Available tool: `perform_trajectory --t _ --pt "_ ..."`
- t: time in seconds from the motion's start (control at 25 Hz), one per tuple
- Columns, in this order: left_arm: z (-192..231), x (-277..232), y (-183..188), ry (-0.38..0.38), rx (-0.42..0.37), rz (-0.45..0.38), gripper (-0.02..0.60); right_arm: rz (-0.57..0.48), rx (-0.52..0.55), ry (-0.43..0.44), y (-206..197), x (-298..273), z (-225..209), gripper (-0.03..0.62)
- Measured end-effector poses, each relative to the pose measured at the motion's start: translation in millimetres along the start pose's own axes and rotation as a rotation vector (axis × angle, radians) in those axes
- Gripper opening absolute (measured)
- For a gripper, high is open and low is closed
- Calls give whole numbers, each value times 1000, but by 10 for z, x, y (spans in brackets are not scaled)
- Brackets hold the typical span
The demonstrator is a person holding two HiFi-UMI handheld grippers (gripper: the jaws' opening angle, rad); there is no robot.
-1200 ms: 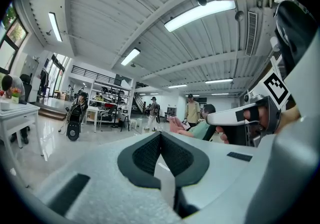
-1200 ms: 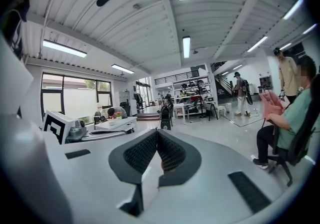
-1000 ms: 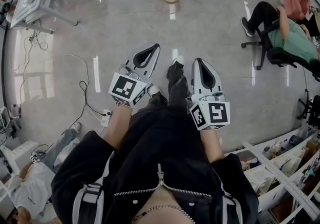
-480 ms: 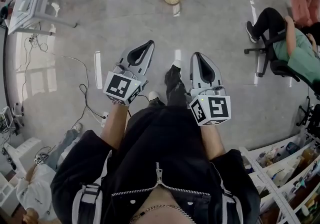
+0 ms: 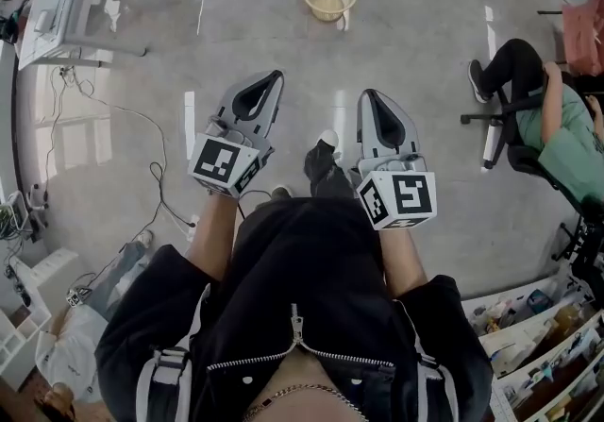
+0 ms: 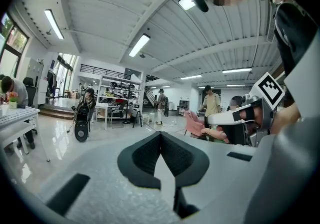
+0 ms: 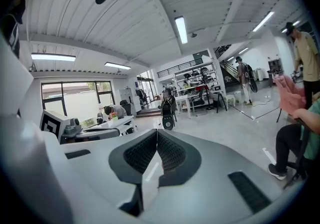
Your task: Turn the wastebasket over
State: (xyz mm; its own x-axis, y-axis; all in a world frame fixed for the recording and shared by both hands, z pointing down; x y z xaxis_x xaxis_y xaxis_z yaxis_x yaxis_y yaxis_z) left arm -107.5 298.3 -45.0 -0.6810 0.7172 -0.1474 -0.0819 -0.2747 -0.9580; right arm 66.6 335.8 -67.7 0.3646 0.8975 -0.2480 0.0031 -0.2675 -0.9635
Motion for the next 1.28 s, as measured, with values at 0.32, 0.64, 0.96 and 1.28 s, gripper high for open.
perform_trajectory --t 0.32,0.64,0.96,1.28 --pt "65 -495 207 42 -46 24 3 -23 -33 5 173 -289 -626 11" --pt "256 -625 234 64 -68 46 3 -41 -74 -63 142 -314 -934 11" --pt "531 -1075 351 20 -32 12 3 -39 -36 -88 257 -629 -1050 11" --pt "1465 -2014 502 -30 -59 6 3 -13 16 -68 494 -1793 -1249 11"
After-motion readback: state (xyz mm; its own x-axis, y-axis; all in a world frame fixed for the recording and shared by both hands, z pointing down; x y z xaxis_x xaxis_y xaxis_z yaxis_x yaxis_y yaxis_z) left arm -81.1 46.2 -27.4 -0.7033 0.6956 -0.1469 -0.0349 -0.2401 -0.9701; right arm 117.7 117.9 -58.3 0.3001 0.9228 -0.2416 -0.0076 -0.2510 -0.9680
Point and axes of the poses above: the fingertips, and each gripper's own axes: x backward along the fingers, z to its left, y out of its top, the point moved 4 cm from there along x, backward along the fingers, and after that the axes turned 8 degrees about x, right-handed, at the moved point
